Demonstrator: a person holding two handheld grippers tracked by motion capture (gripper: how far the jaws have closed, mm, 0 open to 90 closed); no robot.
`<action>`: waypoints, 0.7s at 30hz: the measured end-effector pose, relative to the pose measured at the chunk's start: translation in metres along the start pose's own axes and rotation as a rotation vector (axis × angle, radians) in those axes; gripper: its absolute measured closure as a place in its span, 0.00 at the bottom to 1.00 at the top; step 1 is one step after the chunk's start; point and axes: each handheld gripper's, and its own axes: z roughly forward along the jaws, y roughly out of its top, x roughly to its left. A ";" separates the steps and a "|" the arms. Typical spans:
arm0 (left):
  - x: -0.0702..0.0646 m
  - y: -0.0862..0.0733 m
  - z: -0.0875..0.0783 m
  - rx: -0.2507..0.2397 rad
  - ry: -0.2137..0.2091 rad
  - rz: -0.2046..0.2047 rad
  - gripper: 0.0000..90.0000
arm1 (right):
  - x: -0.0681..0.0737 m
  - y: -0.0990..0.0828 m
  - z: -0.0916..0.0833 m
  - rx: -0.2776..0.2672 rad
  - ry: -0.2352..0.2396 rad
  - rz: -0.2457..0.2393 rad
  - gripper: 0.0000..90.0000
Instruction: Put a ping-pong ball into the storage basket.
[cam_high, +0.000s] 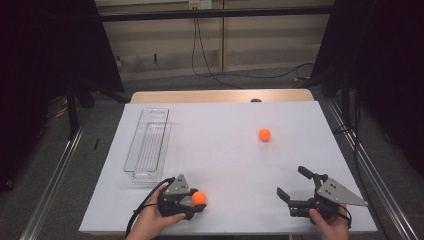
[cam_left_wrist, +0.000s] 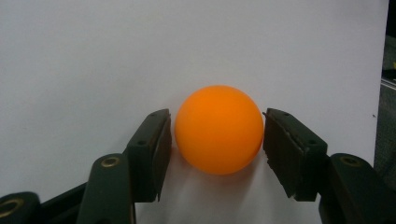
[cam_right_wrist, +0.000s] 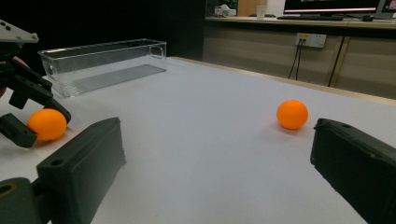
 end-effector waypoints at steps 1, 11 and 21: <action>0.000 0.000 0.000 -0.007 -0.001 -0.006 0.48 | 0.000 0.000 0.000 0.000 0.000 0.000 0.02; 0.000 0.000 0.000 -0.005 0.002 0.000 0.50 | 0.000 0.000 -0.001 -0.003 -0.003 0.000 0.02; 0.000 0.000 0.000 -0.008 0.004 -0.010 0.52 | 0.000 0.000 -0.001 -0.004 -0.004 -0.003 0.02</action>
